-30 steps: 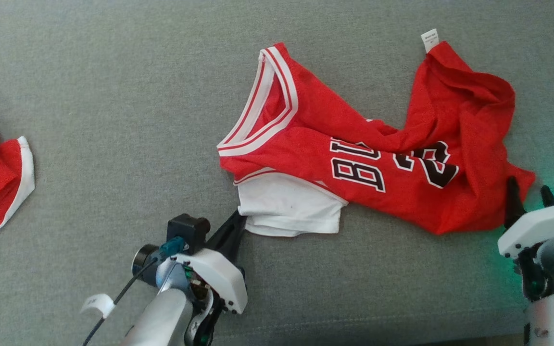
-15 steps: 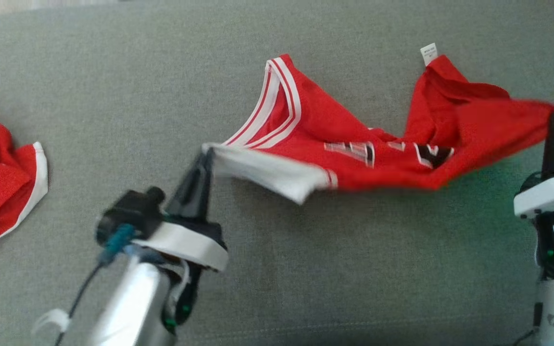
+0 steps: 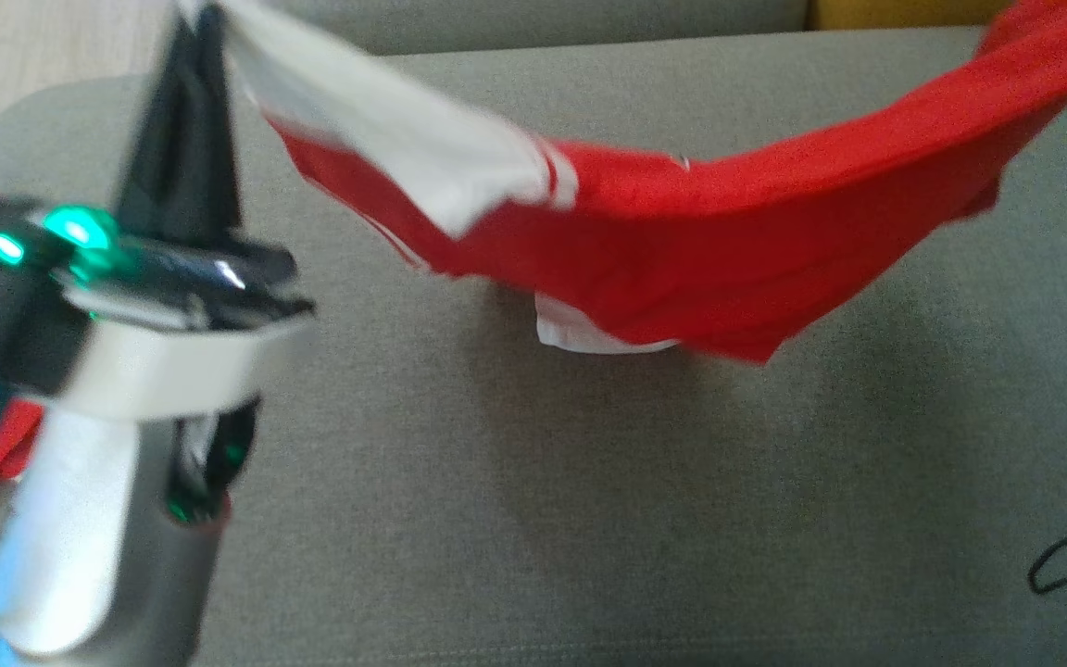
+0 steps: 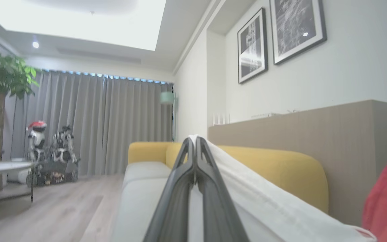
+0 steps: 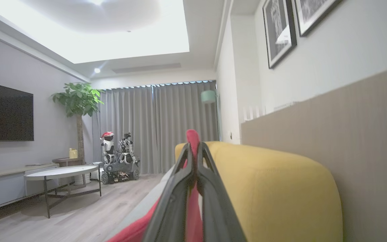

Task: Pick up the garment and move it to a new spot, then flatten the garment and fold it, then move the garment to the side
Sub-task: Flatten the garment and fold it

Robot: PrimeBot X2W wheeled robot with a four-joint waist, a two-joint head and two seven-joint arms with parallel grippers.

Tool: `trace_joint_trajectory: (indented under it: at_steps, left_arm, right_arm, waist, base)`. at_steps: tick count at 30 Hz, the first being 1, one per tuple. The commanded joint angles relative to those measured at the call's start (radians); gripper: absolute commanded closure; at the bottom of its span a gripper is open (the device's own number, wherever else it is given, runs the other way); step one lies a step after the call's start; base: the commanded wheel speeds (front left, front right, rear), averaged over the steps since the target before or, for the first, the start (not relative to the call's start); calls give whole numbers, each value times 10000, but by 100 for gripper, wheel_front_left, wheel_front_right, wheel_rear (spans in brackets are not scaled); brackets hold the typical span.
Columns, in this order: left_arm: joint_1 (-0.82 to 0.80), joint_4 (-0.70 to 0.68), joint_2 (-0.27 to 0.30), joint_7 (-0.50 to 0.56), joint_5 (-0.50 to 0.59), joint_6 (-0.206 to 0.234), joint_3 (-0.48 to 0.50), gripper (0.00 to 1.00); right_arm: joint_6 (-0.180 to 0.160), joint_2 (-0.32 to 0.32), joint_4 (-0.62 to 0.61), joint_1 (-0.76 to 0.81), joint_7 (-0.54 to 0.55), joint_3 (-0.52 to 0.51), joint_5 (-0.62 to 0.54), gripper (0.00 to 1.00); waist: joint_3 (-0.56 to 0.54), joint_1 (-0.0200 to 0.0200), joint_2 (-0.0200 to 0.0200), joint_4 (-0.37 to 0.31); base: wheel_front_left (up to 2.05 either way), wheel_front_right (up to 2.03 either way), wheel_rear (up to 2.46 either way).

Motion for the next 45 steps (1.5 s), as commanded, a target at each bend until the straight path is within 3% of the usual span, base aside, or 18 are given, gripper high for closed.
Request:
trace_joint_trajectory:
  at_steps: [1,13,23,31,40,45]
  left_arm:
    - [-842,-510,337,10,44,-46,513,100]
    - [-3567,-874,704,1037,127,-413,482,100]
    - [-4875,1099,598,1109,-4,-851,102,100]
    - [-7491,4519,187,278,119,-1200,-3,100]
    - [-9865,8657,-295,-37,171,-1194,302,100]
    - [-10099,11111,-674,-43,-125,-1229,387,100]
  right_arm:
    - [-7,-162,-490,-484,128,291,117,100]
    - [-7,-395,-768,-1251,950,417,80,100]
    - [-7,-277,677,-2080,939,579,389,100]
    - [-7,-318,3799,-5028,-51,1090,803,100]
    - [-7,34,9067,-8444,-2057,1826,1052,100]
    - [-7,246,11945,-9252,-2404,2429,899,100]
  waist:
    - [-173,0,0,120]
    - [-718,0,0,207]
    - [-352,0,0,52]
    - [313,0,0,-109]
    - [914,0,0,-339]
    - [1340,0,0,-281]
  base:
    - [0,0,0]
    - [0,0,0]
    - [0,0,0]
    - [0,0,0]
    - [0,0,0]
    - [0,0,0]
